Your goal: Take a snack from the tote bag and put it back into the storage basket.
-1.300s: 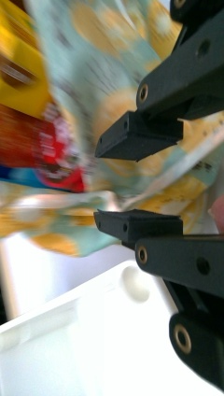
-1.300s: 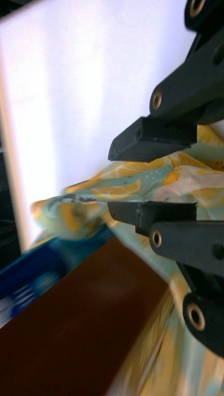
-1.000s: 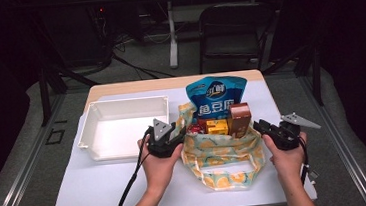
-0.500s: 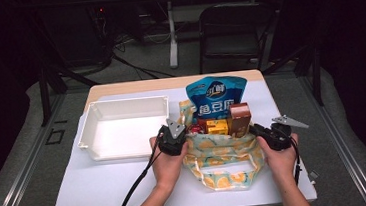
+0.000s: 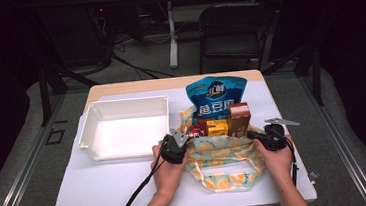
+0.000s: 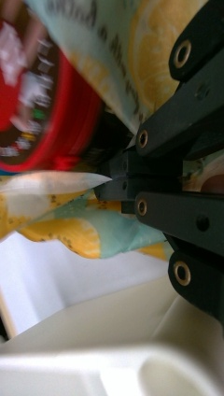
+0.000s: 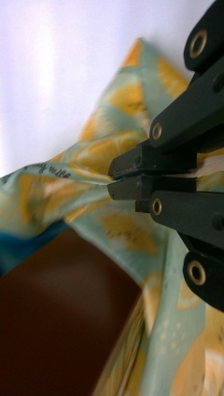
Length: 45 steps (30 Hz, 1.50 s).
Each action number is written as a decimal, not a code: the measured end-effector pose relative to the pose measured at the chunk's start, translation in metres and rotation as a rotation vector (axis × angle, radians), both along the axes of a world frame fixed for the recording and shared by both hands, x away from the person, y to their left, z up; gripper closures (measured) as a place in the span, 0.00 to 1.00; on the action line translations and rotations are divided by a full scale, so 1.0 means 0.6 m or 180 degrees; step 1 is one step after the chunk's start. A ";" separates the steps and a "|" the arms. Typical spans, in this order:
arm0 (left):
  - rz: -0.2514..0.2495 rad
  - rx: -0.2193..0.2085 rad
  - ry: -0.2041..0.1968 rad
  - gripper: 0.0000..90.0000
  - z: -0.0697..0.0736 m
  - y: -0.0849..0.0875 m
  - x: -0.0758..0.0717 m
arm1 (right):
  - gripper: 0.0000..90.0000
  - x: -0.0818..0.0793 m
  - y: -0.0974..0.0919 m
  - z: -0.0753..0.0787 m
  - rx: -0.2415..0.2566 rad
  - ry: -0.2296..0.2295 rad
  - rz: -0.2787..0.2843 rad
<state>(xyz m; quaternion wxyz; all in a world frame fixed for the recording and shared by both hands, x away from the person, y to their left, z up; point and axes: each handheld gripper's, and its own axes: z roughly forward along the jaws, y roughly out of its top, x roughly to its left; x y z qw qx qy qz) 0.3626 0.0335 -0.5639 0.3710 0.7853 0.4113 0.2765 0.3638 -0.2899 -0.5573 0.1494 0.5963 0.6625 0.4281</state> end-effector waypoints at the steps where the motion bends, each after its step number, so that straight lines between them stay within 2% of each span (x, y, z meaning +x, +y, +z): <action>1: -0.0004 0.0010 0.0027 1.00 0.000 0.000 0.001 | 0.98 0.002 -0.001 -0.006 -0.0015 0.0092 -0.0013; 2: -0.0012 0.0012 0.0078 1.00 -0.001 0.000 0.004 | 0.99 0.003 -0.002 -0.010 -0.0035 0.0143 0.0000; 3: -0.0025 -0.0008 0.0174 1.00 -0.002 0.002 0.008 | 0.99 0.004 0.000 -0.017 0.0030 0.0139 -0.0022; 4: -0.0039 -0.0014 0.0244 1.00 -0.002 0.003 0.012 | 0.98 0.003 -0.007 -0.012 -0.0160 0.0231 0.0041; 5: -0.0053 -0.0030 0.0278 1.00 -0.002 0.004 0.013 | 0.98 0.003 -0.002 -0.014 -0.0042 0.0168 -0.0013; 7: -0.0059 -0.0033 0.0291 1.00 -0.003 0.005 0.013 | 0.92 -0.001 -0.002 -0.012 -0.0057 0.0106 -0.0016; 9: -0.0050 0.0023 0.0254 1.00 -0.003 0.002 0.011 | 0.86 -0.010 -0.004 -0.003 0.0032 -0.0058 -0.0024; 10: -0.0043 0.0033 0.0233 1.00 -0.003 0.001 0.010 | 0.82 -0.017 -0.006 0.006 0.0026 -0.0150 -0.0047; 11: -0.0049 0.0049 0.0230 1.00 -0.003 0.001 0.009 | 0.81 -0.027 -0.012 0.020 -0.0073 -0.0230 -0.0060; 13: -0.0048 0.0029 0.0215 1.00 -0.003 0.002 0.009 | 0.77 -0.042 -0.017 0.044 -0.0018 -0.0451 -0.0113; 14: -0.0046 0.0015 0.0208 1.00 -0.003 0.002 0.009 | 0.75 -0.050 -0.022 0.057 -0.0064 -0.0517 -0.0105; 16: -0.0054 0.0010 0.0207 1.00 -0.003 0.003 0.008 | 0.69 -0.064 -0.023 0.074 0.0010 -0.0706 -0.0135; 18: -0.0060 -0.0041 0.0211 1.00 -0.002 0.005 0.008 | 0.63 -0.078 -0.019 0.086 -0.0024 -0.0819 -0.0114; 21: -0.0070 -0.0085 0.0208 1.00 -0.003 0.007 0.008 | 0.55 -0.092 -0.009 0.105 0.0051 -0.0967 -0.0092; 22: -0.0081 -0.0083 0.0210 1.00 -0.002 0.008 0.008 | 0.51 -0.097 -0.004 0.114 0.0032 -0.1021 -0.0080; 25: -0.0077 -0.0123 0.0215 1.00 -0.002 0.008 0.009 | 0.39 -0.107 0.013 0.133 0.0140 -0.1161 0.0040; 27: -0.0097 -0.0097 0.0218 1.00 -0.002 0.010 0.009 | 0.31 -0.112 0.024 0.142 0.0222 -0.1220 0.0093; 29: -0.0091 -0.0108 0.0226 1.00 -0.002 0.010 0.009 | 0.25 -0.113 0.038 0.149 0.0250 -0.1229 0.0100; 33: -0.0094 -0.0099 0.0219 1.00 -0.002 0.010 0.008 | 0.19 -0.106 0.069 0.147 0.0169 -0.1212 0.0120; 39: -0.0088 -0.0092 0.0200 1.00 -0.002 0.009 0.008 | 0.16 -0.081 0.101 0.129 0.0080 -0.1142 -0.0077; 45: -0.0080 -0.0102 0.0189 1.00 -0.002 0.009 0.007 | 0.17 -0.058 0.121 0.113 -0.0070 -0.1119 -0.0329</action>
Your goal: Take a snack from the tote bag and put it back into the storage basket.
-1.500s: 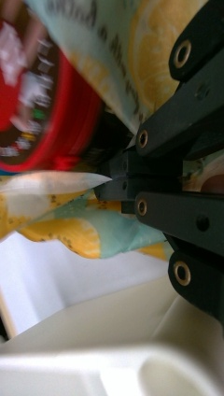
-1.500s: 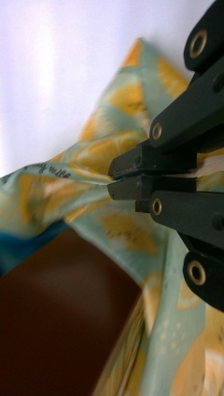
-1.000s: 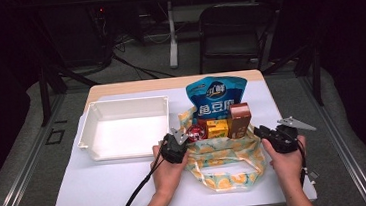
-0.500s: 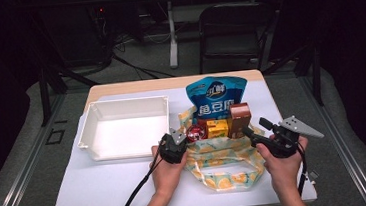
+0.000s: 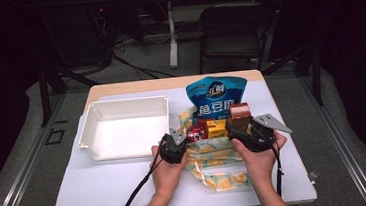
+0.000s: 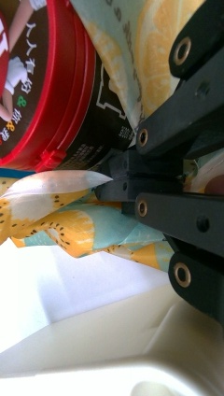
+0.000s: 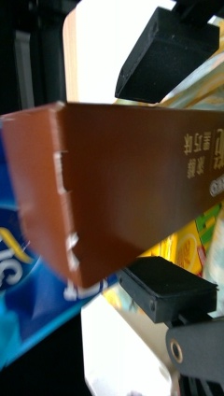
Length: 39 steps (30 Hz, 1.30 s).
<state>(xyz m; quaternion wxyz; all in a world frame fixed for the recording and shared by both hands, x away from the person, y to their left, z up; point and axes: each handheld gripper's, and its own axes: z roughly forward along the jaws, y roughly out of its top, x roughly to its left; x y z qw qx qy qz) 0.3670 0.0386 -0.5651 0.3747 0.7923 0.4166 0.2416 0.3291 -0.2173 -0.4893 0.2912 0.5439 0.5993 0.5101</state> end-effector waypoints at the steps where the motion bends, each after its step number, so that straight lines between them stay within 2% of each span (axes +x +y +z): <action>1: -0.0003 0.0000 -0.0001 1.00 0.000 0.000 0.000 | 0.18 0.004 0.002 -0.004 -0.0022 0.0003 -0.0032; 4: -0.0004 -0.0012 -0.0004 1.00 0.000 0.001 -0.001 | 0.33 0.004 0.005 -0.011 -0.0170 -0.0080 -0.0099; 7: -0.0006 -0.0011 -0.0012 0.99 0.001 0.001 -0.001 | 0.40 0.000 0.000 -0.006 -0.0263 -0.0127 -0.0184; 10: 0.0012 -0.0043 -0.0071 0.98 0.002 0.003 -0.004 | 0.41 -0.002 -0.015 -0.002 -0.0181 -0.0105 -0.0182; 12: 0.0052 -0.0077 -0.0162 0.94 0.003 0.004 -0.008 | 0.41 -0.004 -0.024 0.001 -0.0141 -0.0093 -0.0151; 16: 0.0037 -0.0273 -0.0291 0.88 0.009 0.014 -0.017 | 0.41 -0.012 -0.042 0.018 0.0003 -0.0170 -0.0080; 20: -0.0094 -0.0444 -0.0346 0.76 0.018 0.033 -0.027 | 0.41 -0.019 -0.057 0.036 0.0116 -0.0238 -0.0014; 23: -0.0160 -0.0513 -0.0363 0.72 0.028 0.039 -0.037 | 0.41 -0.023 -0.065 0.048 0.0184 -0.0265 0.0026; 27: -0.0254 -0.0738 -0.0417 0.66 0.055 0.042 -0.053 | 0.41 -0.030 -0.070 0.059 0.0229 -0.0297 0.0059; 30: -0.0318 -0.0811 -0.0501 0.58 0.072 0.037 -0.062 | 0.41 -0.037 -0.072 0.070 0.0256 -0.0334 0.0069; 33: -0.0425 -0.0945 -0.0608 0.50 0.092 0.032 -0.071 | 0.41 -0.045 -0.074 0.081 0.0285 -0.0385 0.0082; 36: -0.0591 -0.1073 -0.0561 0.42 0.108 0.022 -0.073 | 0.41 -0.050 -0.074 0.091 0.0320 -0.0438 0.0084; 39: -0.0726 -0.1088 -0.0552 0.36 0.118 0.008 -0.077 | 0.41 -0.056 -0.074 0.099 0.0299 -0.0450 0.0098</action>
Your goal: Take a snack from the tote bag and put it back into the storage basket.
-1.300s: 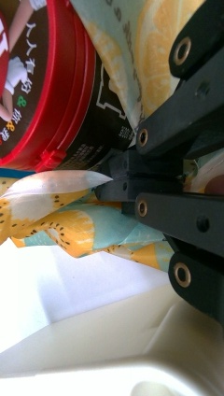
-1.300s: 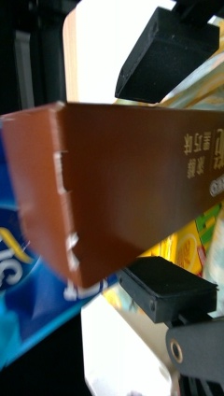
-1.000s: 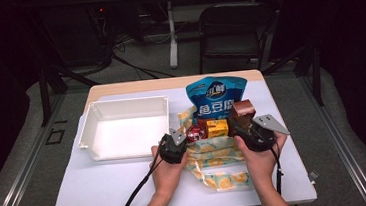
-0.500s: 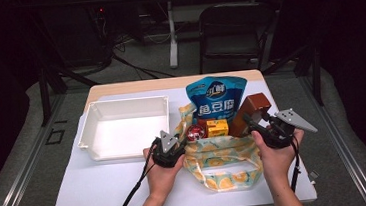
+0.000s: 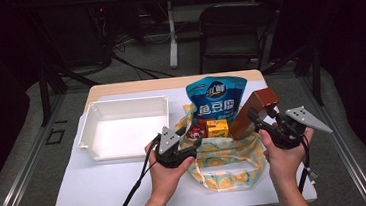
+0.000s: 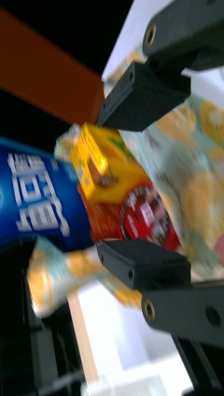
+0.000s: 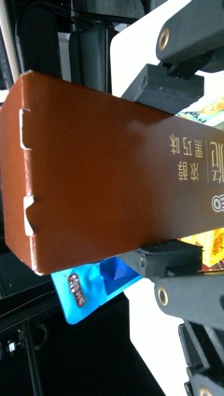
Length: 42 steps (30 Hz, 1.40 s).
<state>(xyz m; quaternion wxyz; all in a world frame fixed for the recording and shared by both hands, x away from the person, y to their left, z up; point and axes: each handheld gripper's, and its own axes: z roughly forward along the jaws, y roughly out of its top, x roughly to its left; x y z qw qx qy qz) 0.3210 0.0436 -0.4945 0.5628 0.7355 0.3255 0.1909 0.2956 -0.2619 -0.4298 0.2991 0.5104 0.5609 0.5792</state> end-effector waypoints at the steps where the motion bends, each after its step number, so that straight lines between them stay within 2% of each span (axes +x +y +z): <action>1: -0.0088 0.0044 -0.0014 0.36 0.004 -0.005 -0.001 | 0.41 -0.001 0.000 0.002 0.0003 -0.0016 -0.0010; 4: -0.0124 0.0058 -0.0060 0.36 0.008 -0.020 -0.005 | 0.41 -0.005 -0.001 0.007 0.0021 -0.0038 -0.0005; 5: -0.0237 0.0046 -0.0026 0.36 0.009 -0.022 -0.004 | 0.41 -0.006 -0.001 0.008 0.0041 -0.0043 0.0000; 7: -0.0293 0.0042 -0.0053 0.36 0.008 -0.030 -0.005 | 0.41 -0.009 -0.002 0.011 0.0065 -0.0046 0.0020; 9: -0.0362 0.0068 -0.0002 0.36 0.007 -0.037 -0.005 | 0.42 -0.012 -0.001 0.014 0.0068 -0.0057 0.0034; 11: -0.0351 0.0092 0.0066 0.34 0.007 -0.044 -0.008 | 0.42 -0.015 0.002 0.015 0.0056 -0.0057 0.0056; 12: -0.0426 0.0082 0.0102 0.31 0.006 -0.046 -0.008 | 0.42 -0.018 0.004 0.016 0.0045 -0.0046 0.0080; 13: -0.0401 0.0090 0.0103 0.30 0.006 -0.048 -0.010 | 0.41 -0.019 0.006 0.015 0.0041 -0.0036 0.0099; 14: -0.0488 0.0091 0.0124 0.29 0.006 -0.050 -0.010 | 0.41 -0.020 0.009 0.015 0.0064 -0.0031 0.0112; 15: -0.0430 0.0094 0.0109 0.28 0.006 -0.053 -0.013 | 0.42 -0.022 0.012 0.013 0.0065 -0.0010 0.0149; 16: -0.0532 0.0075 0.0113 0.27 0.005 -0.054 -0.013 | 0.41 -0.023 0.014 0.012 0.0050 0.0000 0.0164; 20: -0.0630 0.0112 0.0089 0.26 0.006 -0.061 -0.018 | 0.42 -0.028 0.027 0.011 0.0045 0.0024 0.0261; 24: -0.0618 0.0181 -0.0009 0.27 0.009 -0.069 -0.026 | 0.41 -0.033 0.038 0.013 0.0039 0.0038 0.0346; 28: -0.0621 0.0174 0.0015 0.26 0.009 -0.073 -0.026 | 0.41 -0.036 0.051 0.011 0.0054 0.0051 0.0426; 32: -0.0542 0.0180 0.0008 0.25 0.008 -0.076 -0.027 | 0.42 -0.037 0.064 0.008 0.0071 0.0084 0.0536; 36: -0.0619 0.0198 -0.0020 0.28 0.009 -0.077 -0.028 | 0.42 -0.040 0.076 0.007 0.0065 0.0097 0.0597; 37: -0.0576 0.0237 -0.0045 0.29 0.008 -0.079 -0.029 | 0.42 -0.040 0.078 0.007 0.0060 0.0094 0.0618; 38: -0.0651 0.0245 -0.0030 0.29 0.008 -0.079 -0.028 | 0.41 -0.041 0.080 0.008 0.0047 0.0097 0.0631; 42: -0.0544 0.0242 -0.0044 0.29 0.006 -0.081 -0.027 | 0.41 -0.043 0.089 0.007 0.0039 0.0113 0.0703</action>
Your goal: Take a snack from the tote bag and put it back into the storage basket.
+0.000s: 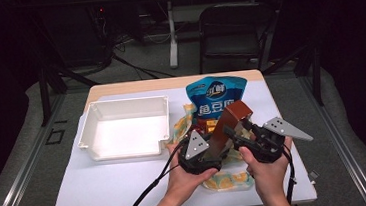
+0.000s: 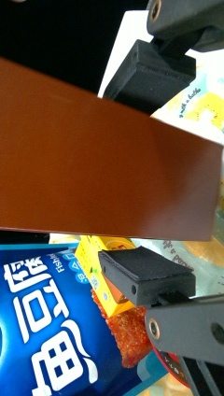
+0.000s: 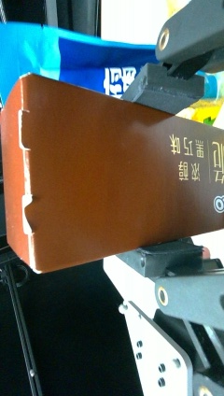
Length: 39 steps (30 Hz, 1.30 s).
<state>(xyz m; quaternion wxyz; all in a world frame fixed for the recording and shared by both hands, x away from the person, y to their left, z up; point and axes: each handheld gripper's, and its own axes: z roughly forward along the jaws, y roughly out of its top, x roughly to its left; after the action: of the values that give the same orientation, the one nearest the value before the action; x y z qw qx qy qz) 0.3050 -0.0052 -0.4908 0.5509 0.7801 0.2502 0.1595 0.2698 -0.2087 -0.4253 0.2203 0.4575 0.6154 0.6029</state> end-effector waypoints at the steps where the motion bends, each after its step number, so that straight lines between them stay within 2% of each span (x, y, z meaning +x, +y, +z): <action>1: 0.0006 0.0003 0.0003 0.29 0.000 -0.001 0.000 | 0.42 -0.001 0.003 0.000 0.0009 0.0007 0.0005; 9: 0.0080 0.0053 -0.0021 0.31 -0.002 -0.003 -0.002 | 0.42 -0.004 0.014 0.000 0.0026 0.0018 0.0077; 10: 0.0033 0.0023 -0.0007 0.32 -0.002 -0.003 -0.001 | 0.42 -0.004 0.015 0.000 0.0031 0.0026 0.0088; 16: 0.0001 0.0020 0.0025 0.36 -0.003 -0.003 0.000 | 0.42 -0.007 0.022 0.000 0.0028 0.0034 0.0168; 20: -0.0004 0.0008 0.0032 0.43 -0.003 -0.002 -0.001 | 0.41 -0.008 0.026 0.000 0.0005 0.0046 0.0193; 25: 0.0039 0.0046 -0.0035 0.47 -0.003 -0.002 -0.005 | 0.41 -0.007 0.026 -0.001 0.0023 0.0037 0.0205; 29: 0.0030 0.0108 -0.0027 0.48 0.000 0.000 -0.006 | 0.40 -0.005 0.028 -0.003 0.0026 0.0020 0.0230; 30: 0.0043 0.0093 -0.0026 0.48 -0.001 0.000 -0.005 | 0.39 -0.003 0.028 -0.004 0.0032 0.0004 0.0247; 32: 0.0046 0.0077 0.0068 0.49 -0.001 0.005 -0.001 | 0.34 -0.001 0.027 -0.005 0.0038 -0.0008 0.0294; 35: 0.0101 0.0087 0.0090 0.49 -0.002 0.013 0.003 | 0.27 0.000 0.025 -0.005 0.0035 -0.0037 0.0359; 39: 0.0149 0.0103 0.0117 0.49 -0.001 0.025 0.006 | 0.22 -0.002 0.025 -0.002 0.0011 -0.0116 0.0400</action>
<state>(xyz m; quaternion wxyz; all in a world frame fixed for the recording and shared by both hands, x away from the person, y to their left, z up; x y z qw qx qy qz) 0.3086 0.0101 -0.4916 0.5296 0.7856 0.2758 0.1619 0.2687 -0.1939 -0.4264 0.1924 0.4073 0.6377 0.6249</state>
